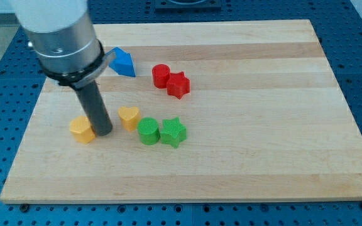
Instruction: Move the yellow heart to the bottom left of the red circle
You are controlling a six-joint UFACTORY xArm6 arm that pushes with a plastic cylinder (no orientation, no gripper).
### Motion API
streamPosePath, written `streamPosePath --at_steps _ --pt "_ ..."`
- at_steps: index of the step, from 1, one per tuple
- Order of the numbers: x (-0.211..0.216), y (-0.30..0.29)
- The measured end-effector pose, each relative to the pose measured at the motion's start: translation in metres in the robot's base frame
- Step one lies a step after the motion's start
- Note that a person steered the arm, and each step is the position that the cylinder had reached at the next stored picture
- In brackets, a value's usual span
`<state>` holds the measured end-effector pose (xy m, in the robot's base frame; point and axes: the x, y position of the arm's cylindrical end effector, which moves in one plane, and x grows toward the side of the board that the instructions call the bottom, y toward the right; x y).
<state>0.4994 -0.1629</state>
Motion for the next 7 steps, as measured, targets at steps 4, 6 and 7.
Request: streamPosePath --at_steps 4,6,7 --pt "-0.041 0.052" --pt "-0.034 0.066" --pt "-0.034 0.097"
